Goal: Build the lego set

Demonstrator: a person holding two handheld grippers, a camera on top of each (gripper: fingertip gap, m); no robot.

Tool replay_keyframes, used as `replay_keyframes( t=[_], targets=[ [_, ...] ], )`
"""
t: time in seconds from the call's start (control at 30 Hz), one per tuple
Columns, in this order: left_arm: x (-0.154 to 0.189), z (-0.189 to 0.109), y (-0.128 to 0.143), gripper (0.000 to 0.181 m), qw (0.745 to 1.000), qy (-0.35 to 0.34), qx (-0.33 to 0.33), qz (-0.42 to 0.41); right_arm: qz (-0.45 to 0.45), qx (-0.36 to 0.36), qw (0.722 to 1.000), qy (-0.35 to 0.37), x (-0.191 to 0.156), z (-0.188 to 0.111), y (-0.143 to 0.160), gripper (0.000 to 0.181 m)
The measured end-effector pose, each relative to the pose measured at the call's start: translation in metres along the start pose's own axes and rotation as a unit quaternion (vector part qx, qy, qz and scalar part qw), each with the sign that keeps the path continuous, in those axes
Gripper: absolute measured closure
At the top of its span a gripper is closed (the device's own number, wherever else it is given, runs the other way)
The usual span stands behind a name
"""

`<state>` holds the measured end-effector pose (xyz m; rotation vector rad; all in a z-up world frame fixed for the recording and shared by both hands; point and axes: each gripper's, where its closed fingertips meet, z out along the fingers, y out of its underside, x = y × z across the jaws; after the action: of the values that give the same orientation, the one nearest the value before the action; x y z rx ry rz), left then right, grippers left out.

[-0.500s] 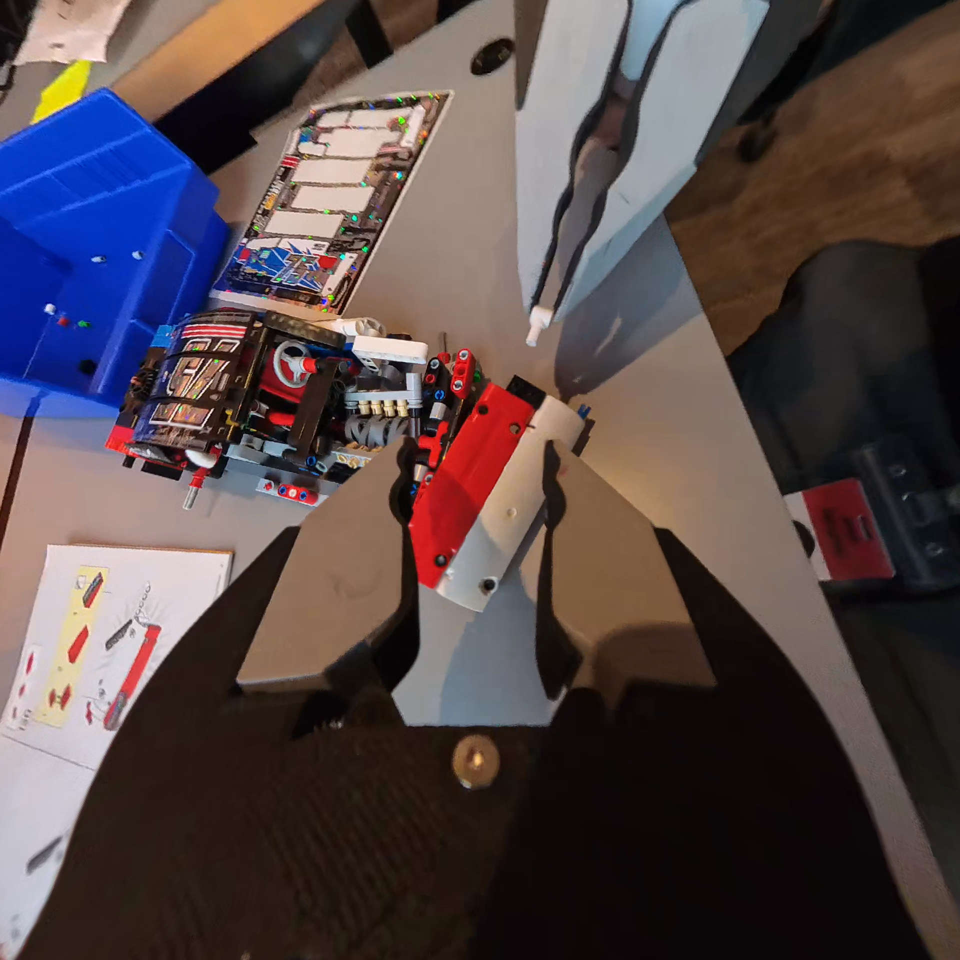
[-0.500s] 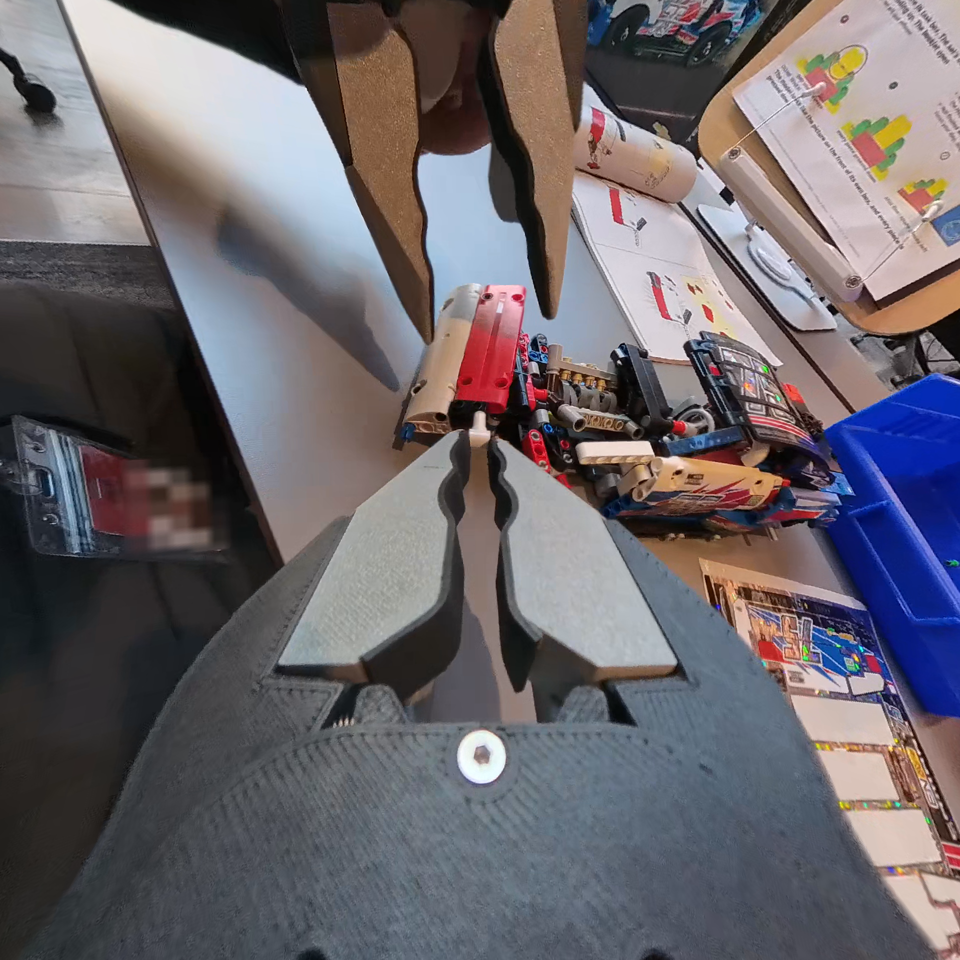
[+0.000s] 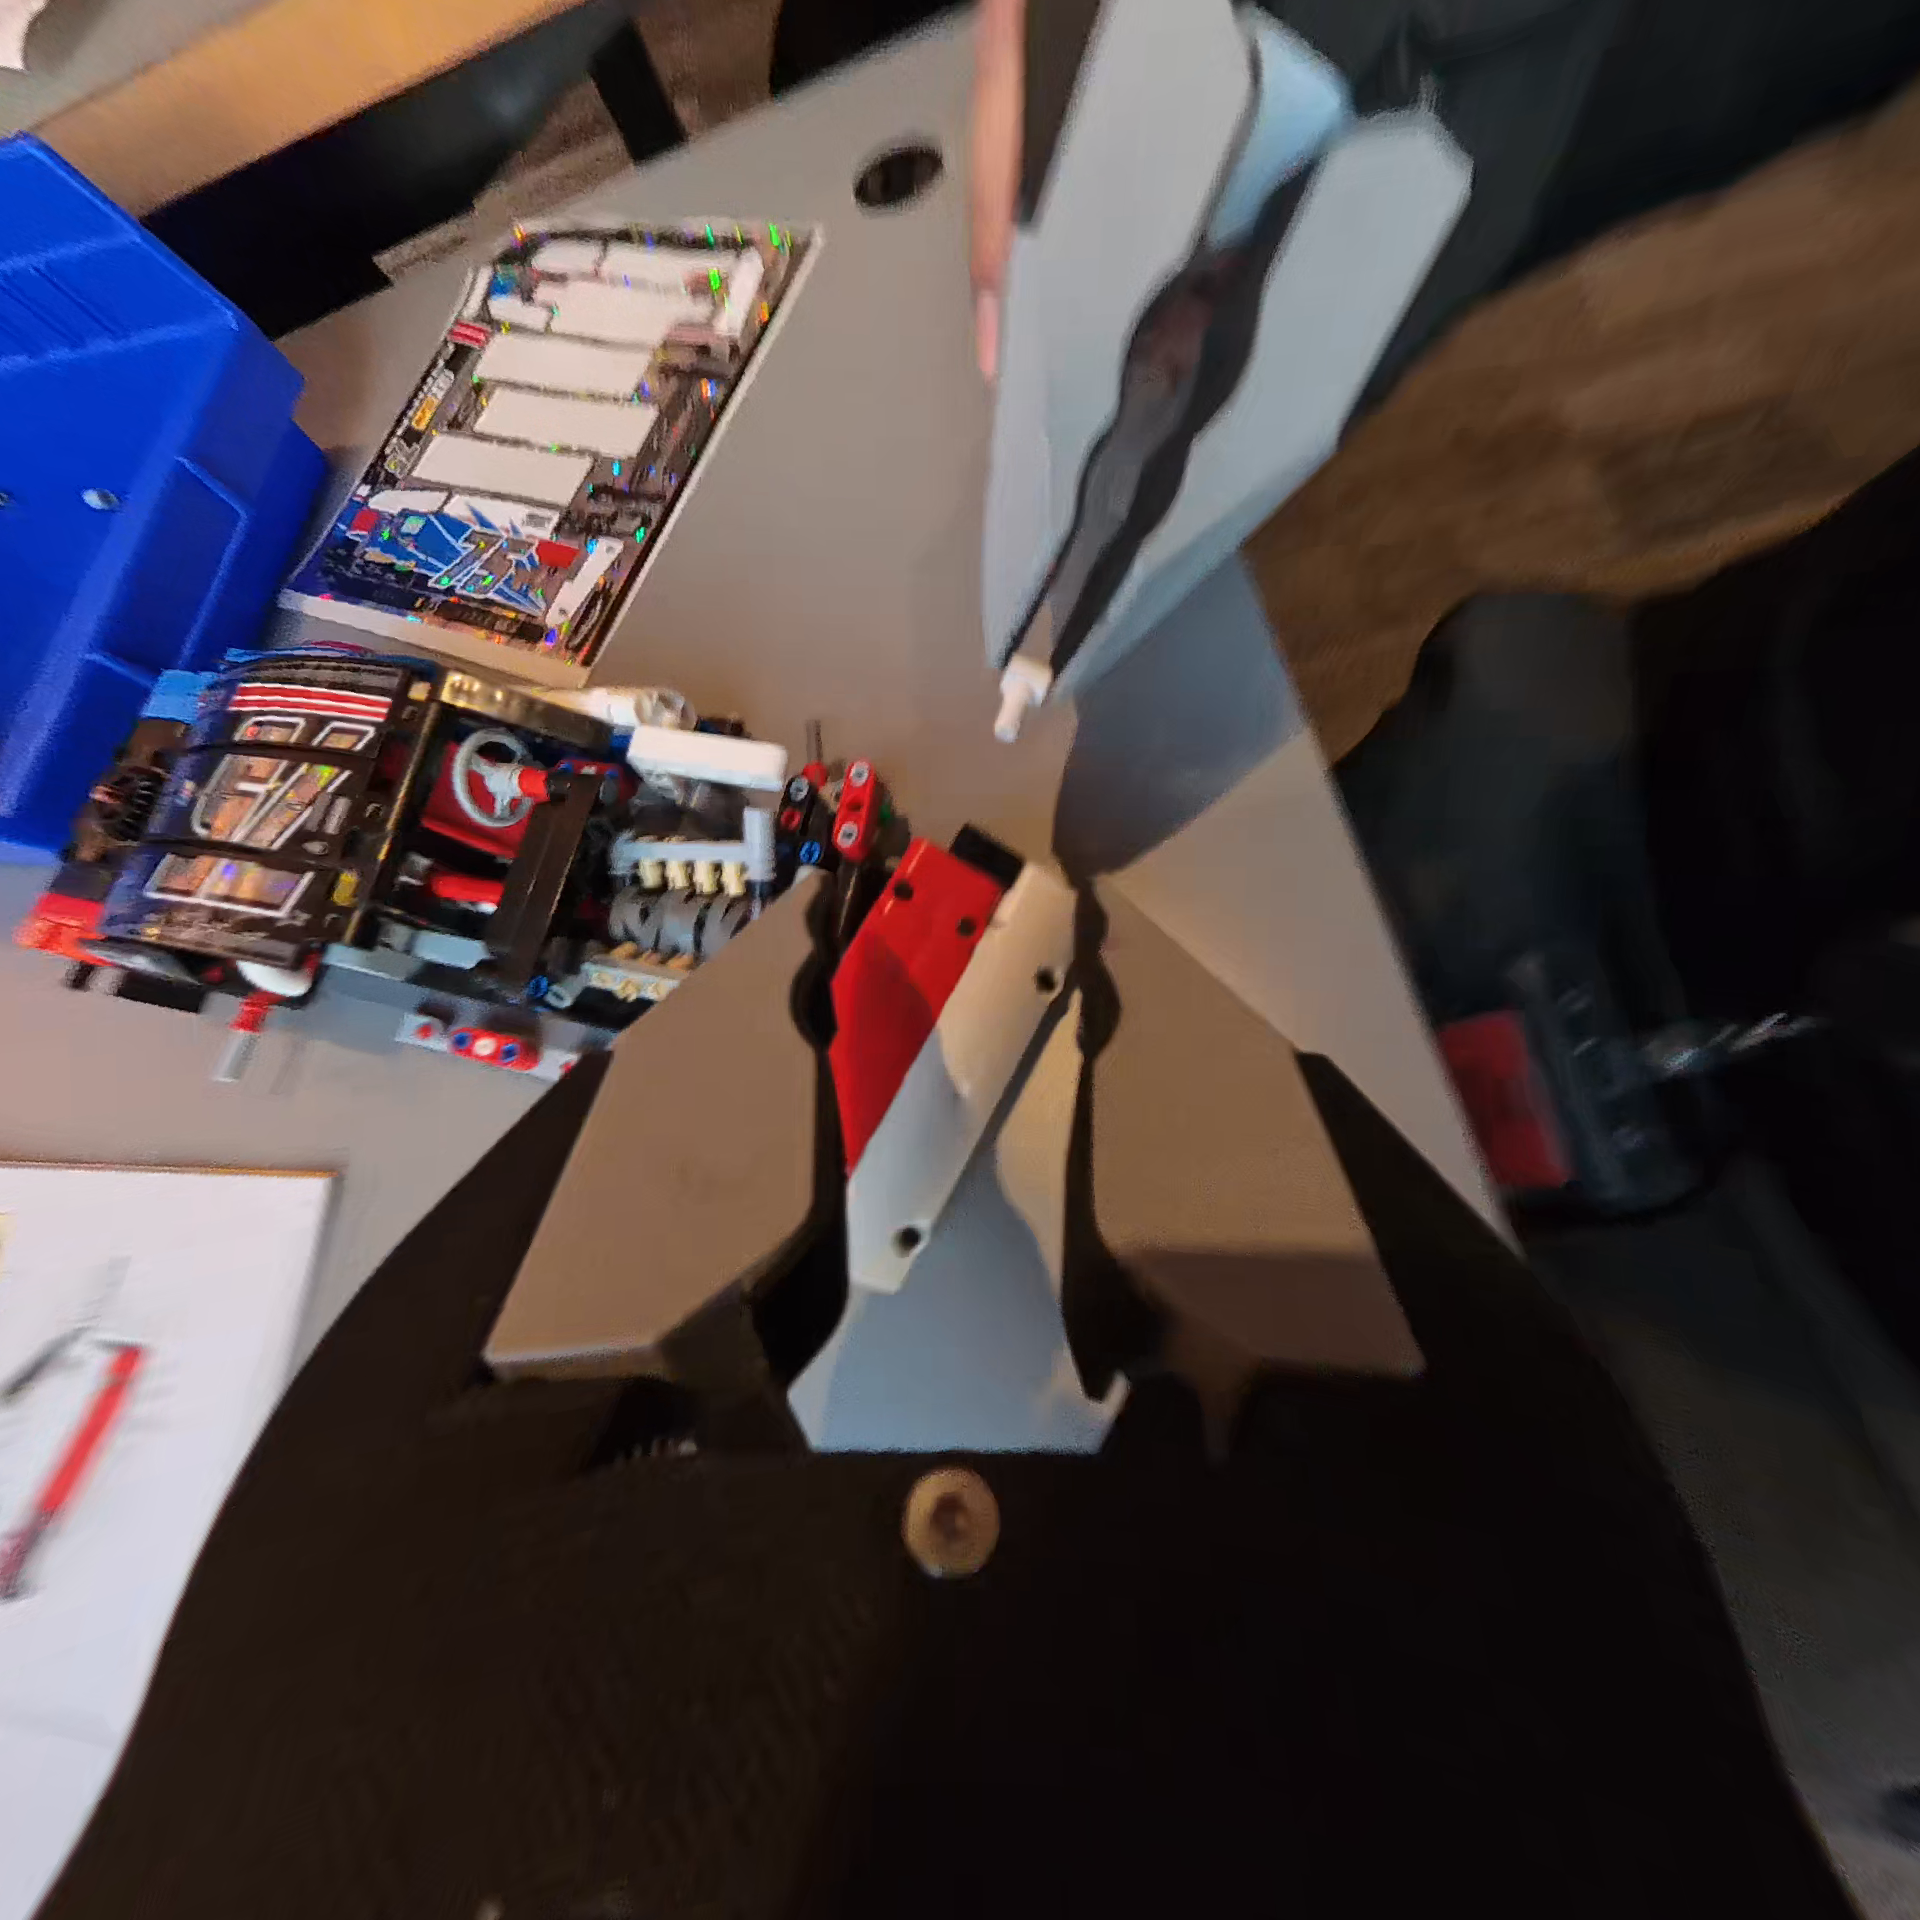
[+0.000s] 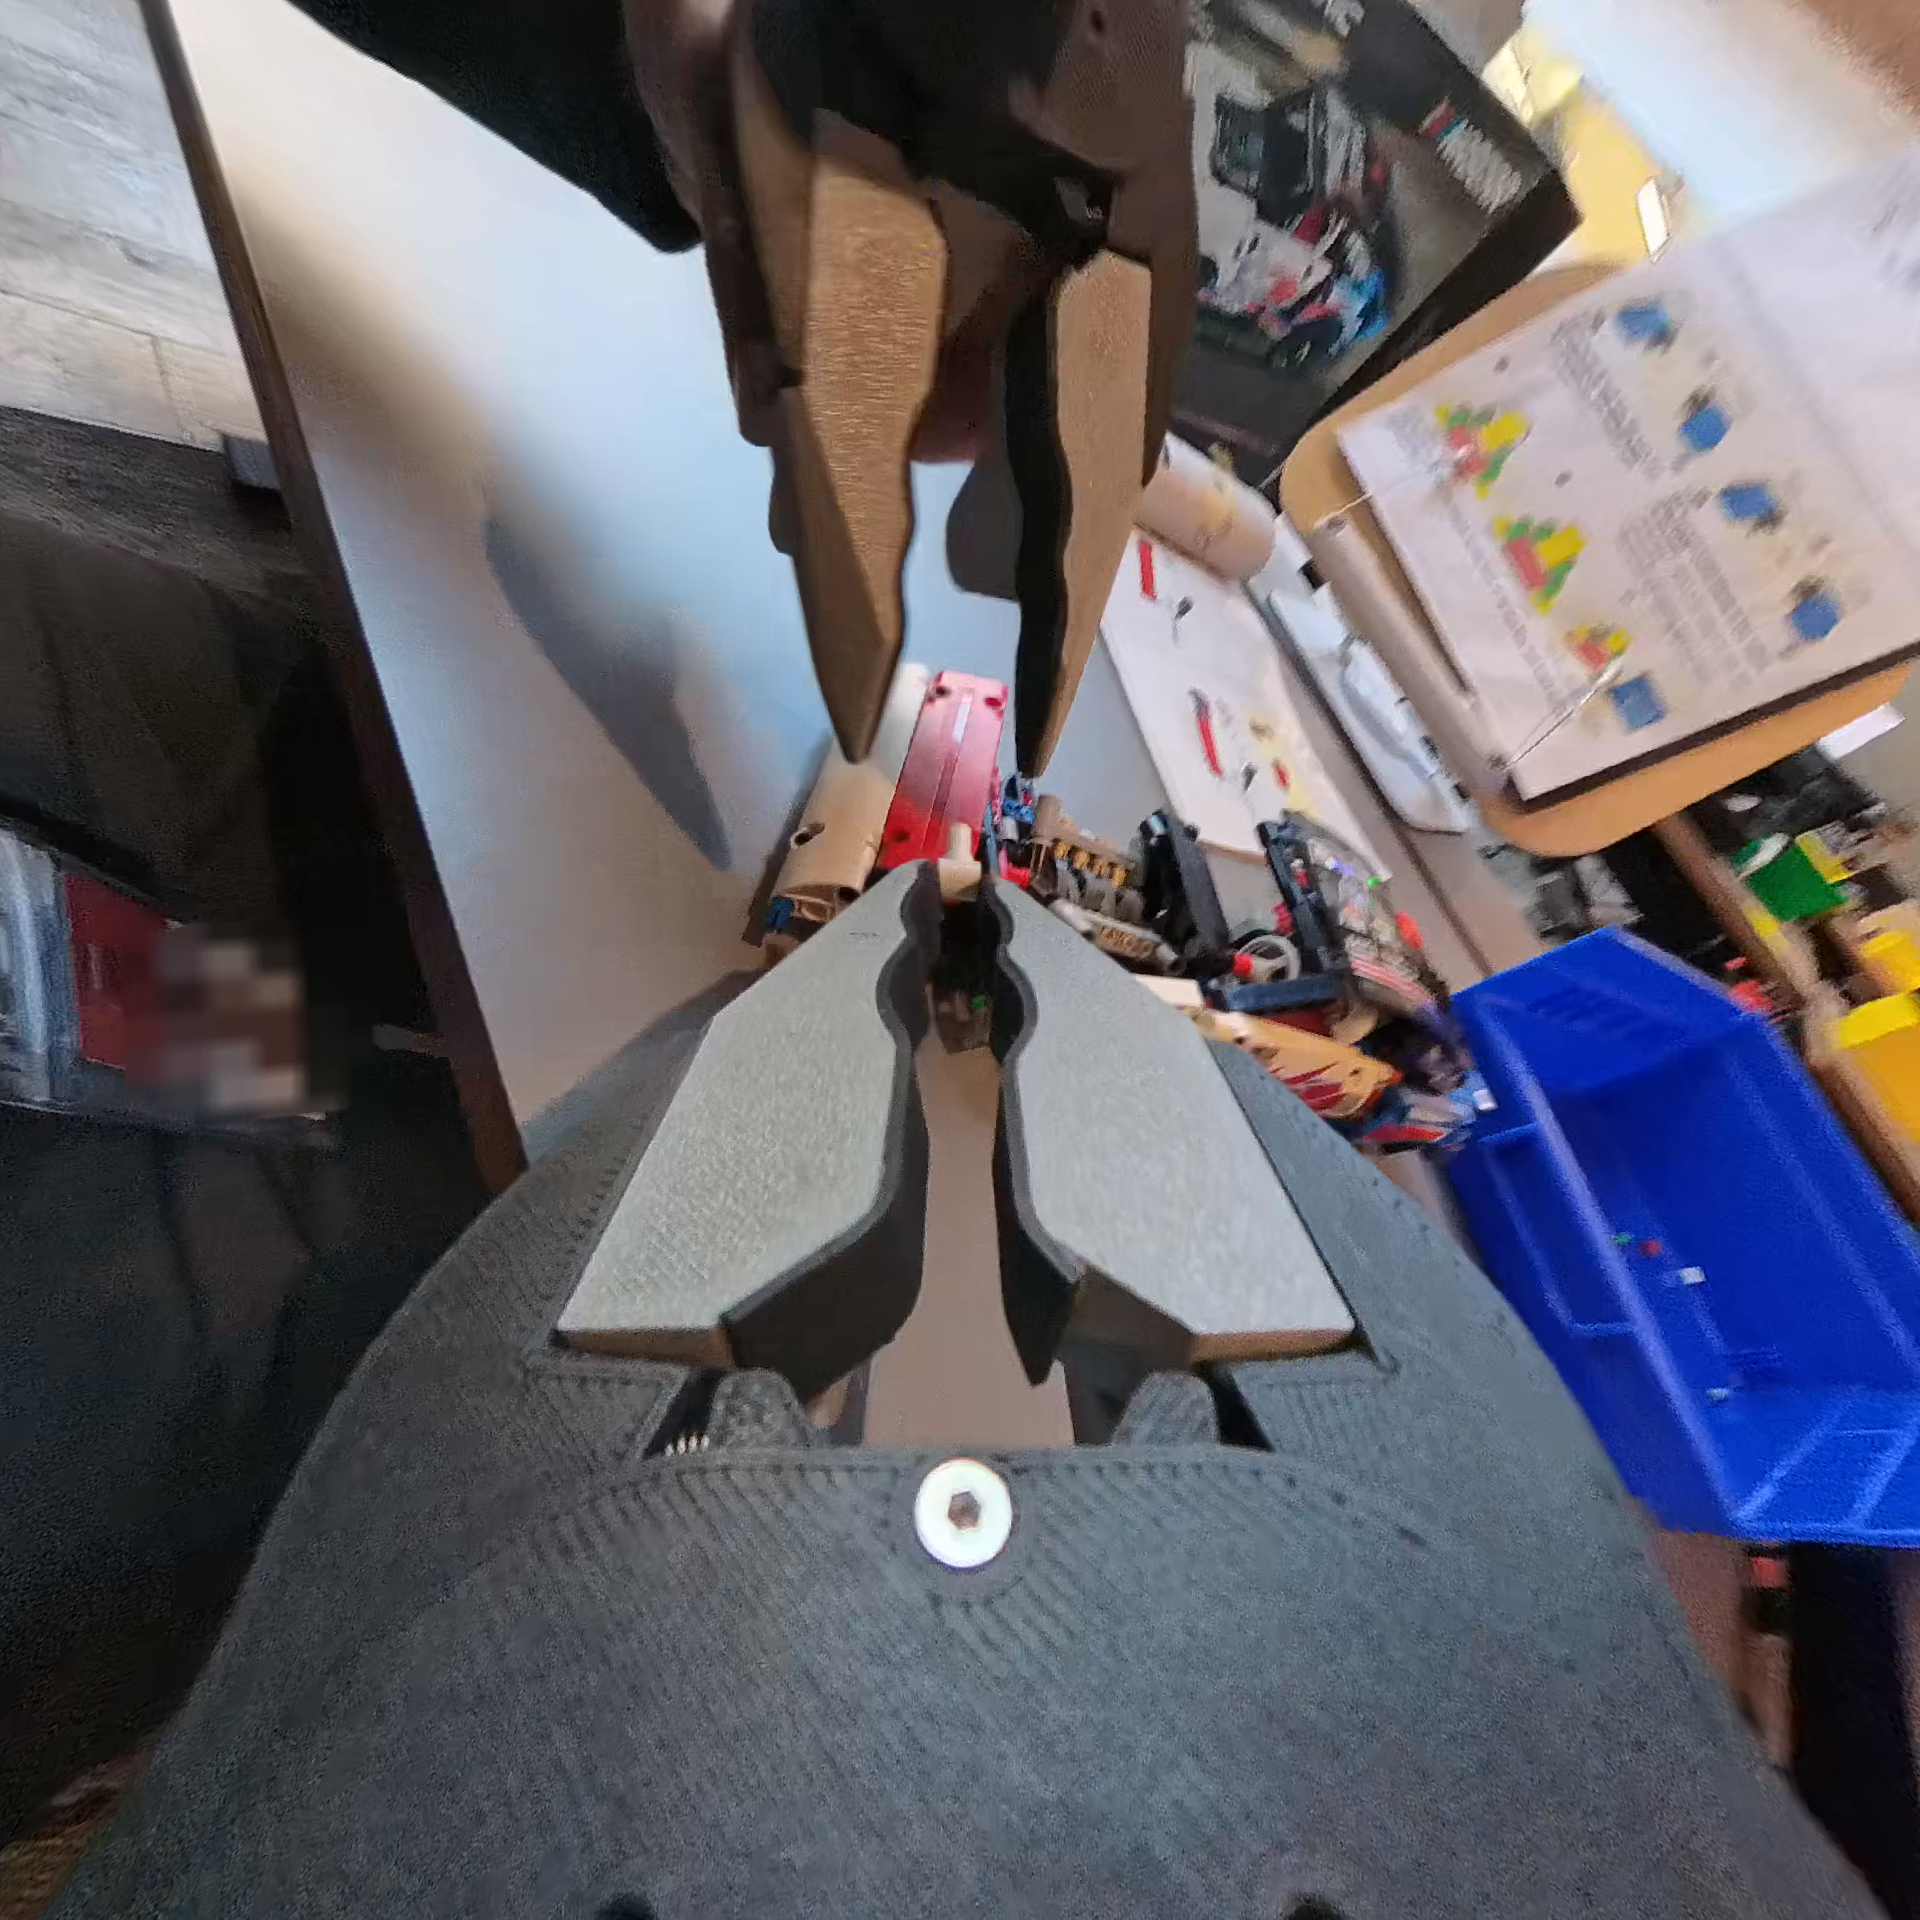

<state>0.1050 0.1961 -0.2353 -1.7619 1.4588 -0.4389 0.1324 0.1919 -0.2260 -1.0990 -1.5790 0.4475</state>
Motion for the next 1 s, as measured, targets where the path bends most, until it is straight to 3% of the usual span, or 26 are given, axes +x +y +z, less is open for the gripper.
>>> replay_keyframes(
  t=[0.1,0.23,0.47,0.83,0.9,1.0],
  targets=[
    [0.014,-0.005,-0.022,0.152,0.992,0.068,0.055,-0.095,-0.055,-0.001,0.998,0.019,-0.001,-0.002,-0.01,0.177],
    [0.024,-0.01,-0.037,0.154,0.971,0.142,0.093,-0.166,-0.105,0.001,0.994,0.032,-0.006,-0.004,-0.02,0.178],
    [0.036,-0.004,-0.038,0.175,0.969,0.164,0.086,-0.162,-0.141,0.005,0.989,0.044,-0.011,-0.01,-0.03,0.178],
    [0.044,-0.005,-0.034,0.179,0.964,0.177,0.093,-0.175,-0.179,-0.012,0.982,0.052,-0.021,-0.009,-0.031,0.178],
    [0.046,-0.005,-0.031,0.179,0.968,0.17,0.091,-0.16,-0.142,-0.007,0.989,0.032,-0.024,-0.009,-0.03,0.177],
    [0.053,-0.007,-0.03,0.179,0.968,0.172,0.1,-0.153,-0.015,0.025,0.999,-0.017,-0.025,-0.016,-0.028,0.176]
  ],
)
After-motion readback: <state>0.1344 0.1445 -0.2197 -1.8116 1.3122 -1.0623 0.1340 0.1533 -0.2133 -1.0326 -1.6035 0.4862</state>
